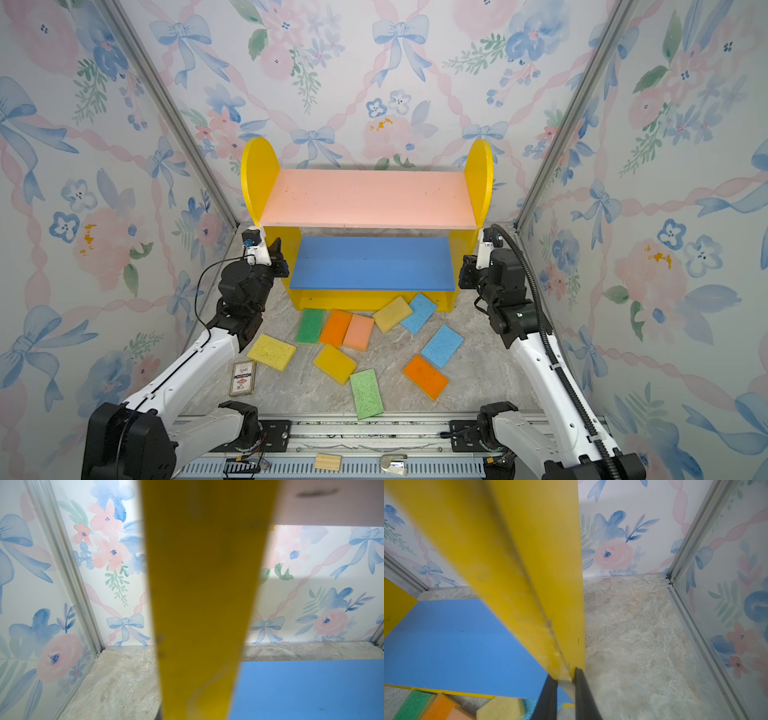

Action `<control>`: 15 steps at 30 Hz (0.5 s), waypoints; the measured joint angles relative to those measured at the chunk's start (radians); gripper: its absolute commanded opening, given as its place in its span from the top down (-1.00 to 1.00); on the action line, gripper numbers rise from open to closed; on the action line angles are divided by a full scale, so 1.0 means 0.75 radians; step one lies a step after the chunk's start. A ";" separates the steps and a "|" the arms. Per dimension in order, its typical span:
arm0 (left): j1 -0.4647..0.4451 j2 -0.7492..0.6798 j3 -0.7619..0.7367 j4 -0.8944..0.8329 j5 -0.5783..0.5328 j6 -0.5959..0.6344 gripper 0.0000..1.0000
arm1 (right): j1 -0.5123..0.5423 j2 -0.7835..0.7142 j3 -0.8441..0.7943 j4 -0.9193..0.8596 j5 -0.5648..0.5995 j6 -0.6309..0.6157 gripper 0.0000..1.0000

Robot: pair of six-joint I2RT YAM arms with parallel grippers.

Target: Place and organize the cleaning sponges onto the shelf

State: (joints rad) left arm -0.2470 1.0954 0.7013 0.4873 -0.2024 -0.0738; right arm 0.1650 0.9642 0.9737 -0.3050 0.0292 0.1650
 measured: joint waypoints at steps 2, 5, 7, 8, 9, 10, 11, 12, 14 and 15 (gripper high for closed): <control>-0.027 -0.032 -0.017 -0.019 -0.015 -0.005 1.00 | -0.015 -0.058 -0.030 -0.024 -0.009 0.004 0.83; -0.056 -0.082 -0.052 -0.023 -0.034 -0.020 0.22 | -0.034 -0.127 -0.061 -0.054 -0.028 0.025 0.20; -0.064 -0.126 -0.080 -0.032 0.004 -0.096 -0.15 | -0.068 -0.130 -0.058 -0.059 -0.030 0.063 -0.07; -0.073 -0.146 -0.087 -0.039 0.019 -0.116 -0.34 | -0.081 -0.125 -0.055 -0.062 -0.036 0.080 -0.16; -0.080 -0.165 -0.088 -0.052 0.030 -0.136 -0.55 | -0.091 -0.114 -0.048 -0.078 -0.041 0.088 -0.26; -0.086 -0.185 -0.088 -0.060 0.039 -0.157 -0.82 | -0.096 -0.106 -0.038 -0.096 -0.050 0.097 -0.36; -0.086 -0.200 -0.087 -0.067 0.039 -0.158 -0.95 | -0.097 -0.099 -0.026 -0.115 -0.057 0.105 -0.44; -0.086 -0.222 -0.083 -0.085 0.041 -0.171 -0.96 | -0.097 -0.098 -0.014 -0.136 -0.067 0.113 -0.53; -0.086 -0.257 -0.055 -0.142 0.041 -0.182 -0.96 | -0.097 -0.105 0.021 -0.188 -0.080 0.129 -0.68; -0.086 -0.272 -0.029 -0.181 0.041 -0.184 -0.96 | -0.097 -0.112 0.045 -0.219 -0.081 0.138 -0.76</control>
State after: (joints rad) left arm -0.3119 0.8917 0.6796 0.3519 -0.1715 -0.2115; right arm 0.0921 0.8799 1.0077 -0.4690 -0.0315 0.2684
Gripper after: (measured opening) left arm 0.978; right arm 0.825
